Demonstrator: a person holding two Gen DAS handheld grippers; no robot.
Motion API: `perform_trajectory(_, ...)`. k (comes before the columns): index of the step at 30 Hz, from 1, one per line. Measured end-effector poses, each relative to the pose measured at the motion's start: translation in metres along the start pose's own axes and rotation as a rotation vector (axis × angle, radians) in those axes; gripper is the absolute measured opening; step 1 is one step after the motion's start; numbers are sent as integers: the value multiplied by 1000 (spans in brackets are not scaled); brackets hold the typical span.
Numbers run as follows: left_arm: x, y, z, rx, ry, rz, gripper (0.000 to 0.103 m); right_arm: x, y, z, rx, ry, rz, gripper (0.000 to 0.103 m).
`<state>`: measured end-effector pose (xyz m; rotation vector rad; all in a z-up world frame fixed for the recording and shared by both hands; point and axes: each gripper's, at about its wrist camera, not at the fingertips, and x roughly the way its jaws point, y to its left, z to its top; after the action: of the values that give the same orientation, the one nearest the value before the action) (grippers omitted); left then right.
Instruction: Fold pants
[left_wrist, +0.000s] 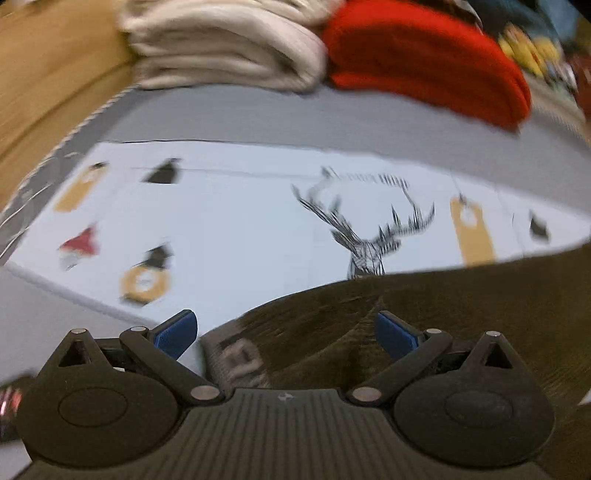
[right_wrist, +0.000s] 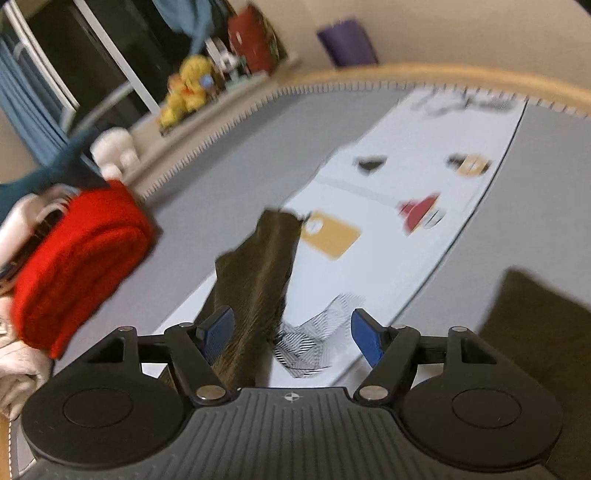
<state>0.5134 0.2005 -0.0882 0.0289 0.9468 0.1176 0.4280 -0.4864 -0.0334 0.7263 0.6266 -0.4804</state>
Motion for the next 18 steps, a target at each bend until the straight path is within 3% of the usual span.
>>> perform_trajectory(5, 68, -21, 1, 163, 51, 10, 103, 88, 29, -14, 43, 60, -77, 72)
perform_trajectory(9, 93, -22, 5, 138, 59, -8, 103, 143, 42, -25, 40, 101, -133, 72)
perform_trajectory(10, 95, -20, 6, 117, 61, -19, 99, 151, 42, -28, 50, 114, -138, 72)
perform_trajectory(11, 94, -18, 6, 107, 63, -46, 92, 156, 44, -32, 44, 105, -141, 69)
perform_trajectory(12, 90, -18, 6, 110, 62, -107, 61, 155, 49, -36, 7, 63, -149, 56)
perform_trajectory(13, 82, -20, 5, 115, 51, -145, 20, 154, 54, -38, -50, 51, -111, 5)
perform_trajectory(16, 56, -34, -6, 173, 1, -93, 12, 135, 61, -39, -116, -4, -78, 7)
perform_trajectory(18, 35, -36, -14, 167, -21, -108, 11, 112, 56, -32, -113, -24, -32, 7)
